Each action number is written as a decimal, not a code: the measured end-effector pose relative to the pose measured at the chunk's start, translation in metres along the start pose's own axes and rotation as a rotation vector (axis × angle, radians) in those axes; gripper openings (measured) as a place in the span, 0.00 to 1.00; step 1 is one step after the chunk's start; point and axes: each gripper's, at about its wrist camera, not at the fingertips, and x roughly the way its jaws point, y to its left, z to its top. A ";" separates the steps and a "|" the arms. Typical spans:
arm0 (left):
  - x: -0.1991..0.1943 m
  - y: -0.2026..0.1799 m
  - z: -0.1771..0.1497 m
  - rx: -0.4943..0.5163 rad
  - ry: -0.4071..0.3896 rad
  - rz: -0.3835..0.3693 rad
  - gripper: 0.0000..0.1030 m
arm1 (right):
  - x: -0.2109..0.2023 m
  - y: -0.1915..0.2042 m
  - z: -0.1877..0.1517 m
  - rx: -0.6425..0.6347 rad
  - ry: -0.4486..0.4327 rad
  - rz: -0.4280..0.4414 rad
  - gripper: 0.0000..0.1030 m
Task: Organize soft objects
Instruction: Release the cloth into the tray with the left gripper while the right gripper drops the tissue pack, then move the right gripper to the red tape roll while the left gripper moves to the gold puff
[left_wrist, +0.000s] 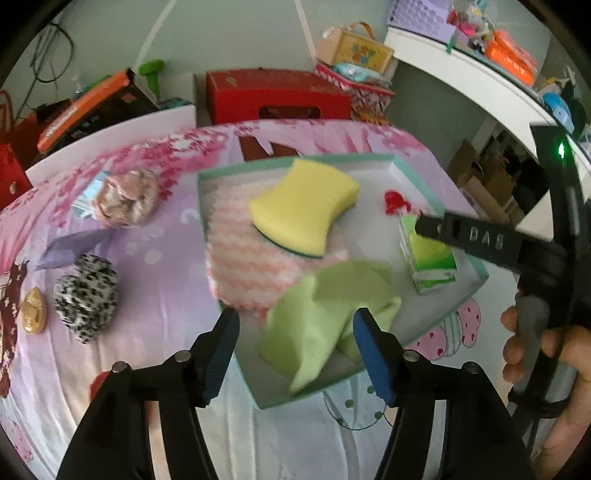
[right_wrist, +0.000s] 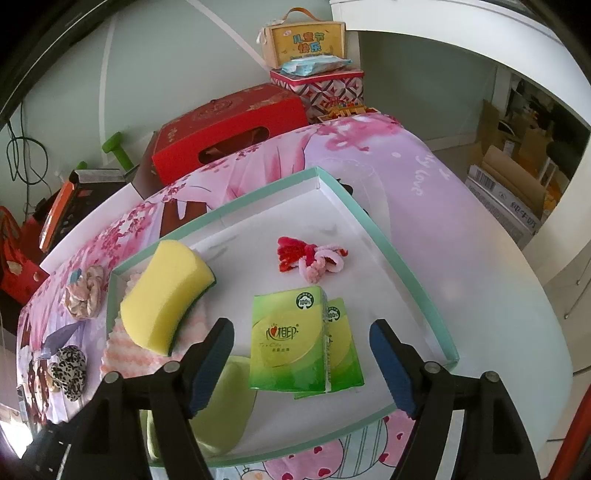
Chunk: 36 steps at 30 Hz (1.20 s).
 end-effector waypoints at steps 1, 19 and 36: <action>-0.002 0.004 0.001 -0.013 -0.011 0.006 0.68 | 0.000 0.000 0.000 -0.003 0.002 -0.002 0.77; -0.007 0.078 0.004 -0.267 -0.060 0.154 0.97 | 0.004 0.006 -0.003 -0.039 0.010 -0.040 1.00; -0.015 0.109 -0.001 -0.331 -0.004 0.214 0.97 | -0.006 0.034 -0.010 -0.093 -0.011 -0.008 1.00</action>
